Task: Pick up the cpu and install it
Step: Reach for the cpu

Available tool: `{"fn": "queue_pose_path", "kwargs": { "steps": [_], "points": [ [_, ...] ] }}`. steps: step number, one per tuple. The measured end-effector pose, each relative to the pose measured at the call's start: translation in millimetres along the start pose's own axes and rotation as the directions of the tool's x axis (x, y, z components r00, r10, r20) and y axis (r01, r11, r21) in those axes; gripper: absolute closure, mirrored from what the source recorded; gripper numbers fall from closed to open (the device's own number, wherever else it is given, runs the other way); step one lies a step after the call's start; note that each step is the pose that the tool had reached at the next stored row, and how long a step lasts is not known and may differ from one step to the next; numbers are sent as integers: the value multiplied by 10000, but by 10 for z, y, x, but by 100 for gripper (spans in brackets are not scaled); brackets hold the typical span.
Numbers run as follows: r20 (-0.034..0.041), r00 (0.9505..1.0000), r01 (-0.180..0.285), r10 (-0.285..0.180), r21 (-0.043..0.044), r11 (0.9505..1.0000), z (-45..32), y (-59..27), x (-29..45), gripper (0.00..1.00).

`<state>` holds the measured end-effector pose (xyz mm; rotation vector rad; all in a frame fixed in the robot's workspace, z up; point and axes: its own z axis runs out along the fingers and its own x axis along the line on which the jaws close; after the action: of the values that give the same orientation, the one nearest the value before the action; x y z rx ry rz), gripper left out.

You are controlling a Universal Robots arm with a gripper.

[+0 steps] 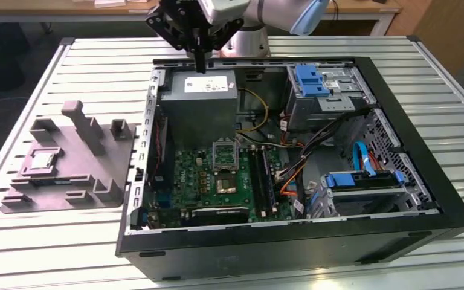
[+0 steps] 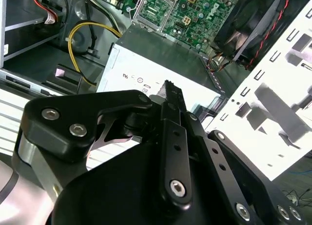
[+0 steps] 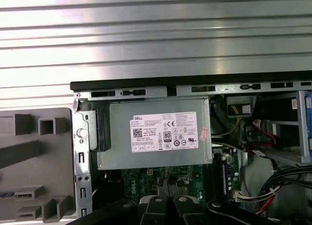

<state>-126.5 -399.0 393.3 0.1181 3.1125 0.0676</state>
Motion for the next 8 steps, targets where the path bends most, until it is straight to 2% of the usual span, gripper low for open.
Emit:
{"fn": "queue_pose_path", "kwargs": {
  "steps": [8],
  "points": [
    [0, 10000, 1, -1, 0, 10000, -1, -3, 40, 89]
  ]
}}
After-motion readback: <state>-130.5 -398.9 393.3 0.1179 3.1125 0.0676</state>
